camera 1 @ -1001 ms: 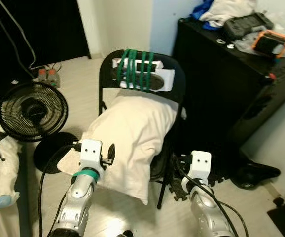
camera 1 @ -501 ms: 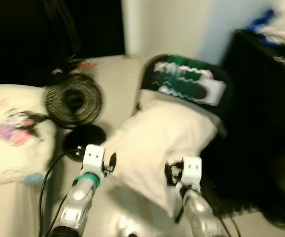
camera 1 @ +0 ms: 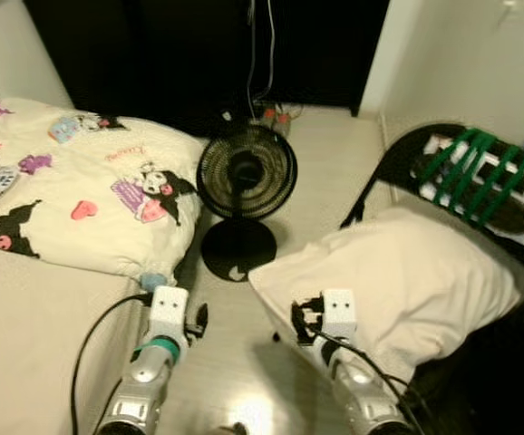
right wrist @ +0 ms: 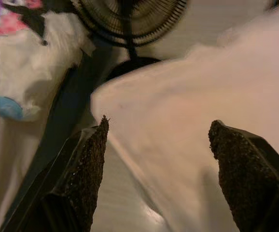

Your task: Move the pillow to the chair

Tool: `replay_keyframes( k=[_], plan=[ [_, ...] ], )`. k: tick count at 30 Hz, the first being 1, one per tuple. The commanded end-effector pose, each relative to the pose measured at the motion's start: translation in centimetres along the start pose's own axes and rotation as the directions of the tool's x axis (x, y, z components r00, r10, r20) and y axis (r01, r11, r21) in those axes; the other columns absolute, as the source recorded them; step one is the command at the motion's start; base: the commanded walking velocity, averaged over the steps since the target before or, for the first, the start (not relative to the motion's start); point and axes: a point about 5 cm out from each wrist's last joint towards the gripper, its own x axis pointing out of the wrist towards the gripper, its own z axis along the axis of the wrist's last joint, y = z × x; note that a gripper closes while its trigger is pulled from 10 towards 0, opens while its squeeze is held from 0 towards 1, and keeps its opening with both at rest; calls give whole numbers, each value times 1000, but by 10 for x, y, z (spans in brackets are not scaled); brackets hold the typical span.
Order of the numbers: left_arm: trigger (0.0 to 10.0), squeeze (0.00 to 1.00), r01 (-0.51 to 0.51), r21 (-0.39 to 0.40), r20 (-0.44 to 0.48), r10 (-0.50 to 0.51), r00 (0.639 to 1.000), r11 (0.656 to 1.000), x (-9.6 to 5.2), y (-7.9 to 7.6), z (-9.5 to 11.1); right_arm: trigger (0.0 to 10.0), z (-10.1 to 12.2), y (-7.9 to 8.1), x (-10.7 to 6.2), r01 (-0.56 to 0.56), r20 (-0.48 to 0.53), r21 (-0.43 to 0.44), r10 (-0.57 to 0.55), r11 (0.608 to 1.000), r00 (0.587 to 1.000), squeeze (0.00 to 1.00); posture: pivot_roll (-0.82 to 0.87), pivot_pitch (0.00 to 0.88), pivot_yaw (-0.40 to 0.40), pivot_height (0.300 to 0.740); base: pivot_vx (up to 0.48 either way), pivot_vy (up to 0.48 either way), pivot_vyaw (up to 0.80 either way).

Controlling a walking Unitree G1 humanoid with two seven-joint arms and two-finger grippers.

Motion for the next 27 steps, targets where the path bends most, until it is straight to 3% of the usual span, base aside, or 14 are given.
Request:
replay_keyframes(
  k=[1, 4, 11, 15, 20, 23, 27],
  plan=[
    [10000, 0, -58, -12, -60, 57, 997, 998, -9, 10, -19, 10000, -13, 1, -5, 5, -47, 13, -4, 1000, 999, 0, 34, 31, 77, 740, 0, 0, 800],
    [10000, 0, -85, 5, -80, 85, 993, 996, -18, 14, -32, 10000, -22, 5, -7, -29, -81, 10, 30, 1000, 996, 0, 52, 13, 53, 740, 0, 0, 800],
    [10000, 0, -110, 10, -90, 111, 990, 994, -18, 17, -35, 10000, -30, 10, -8, -61, -113, -15, 59, 998, 992, 0, 56, 11, 72, 740, 0, 0, 800],
    [10000, 0, -9, 47, -80, 12, 997, 999, -13, 3, -32, 10000, -37, 2, -9, 8, -153, 49, 0, 999, 988, 0, 52, 28, 63, 740, 0, 0, 800],
    [10000, 0, -56, 16, -76, 58, 995, 998, -11, 8, -29, 10000, -36, 4, -10, -18, -131, 23, 21, 1000, 991, 0, 29, 13, 63, 740, 0, 0, 800],
    [10000, 0, -52, 45, -99, 56, 993, 998, -12, 5, -34, 10000, -43, -2, -13, 8, -162, 15, -5, 1000, 987, 0, 39, 14, 37, 740, 0, 0, 800],
    [10000, 0, -59, -4, -68, 59, 996, 998, -11, 4, -29, 10000, -41, 0, -13, -32, -147, -6, 30, 999, 989, 0, 26, 9, 42, 740, 0, 0, 800]
  ],
)
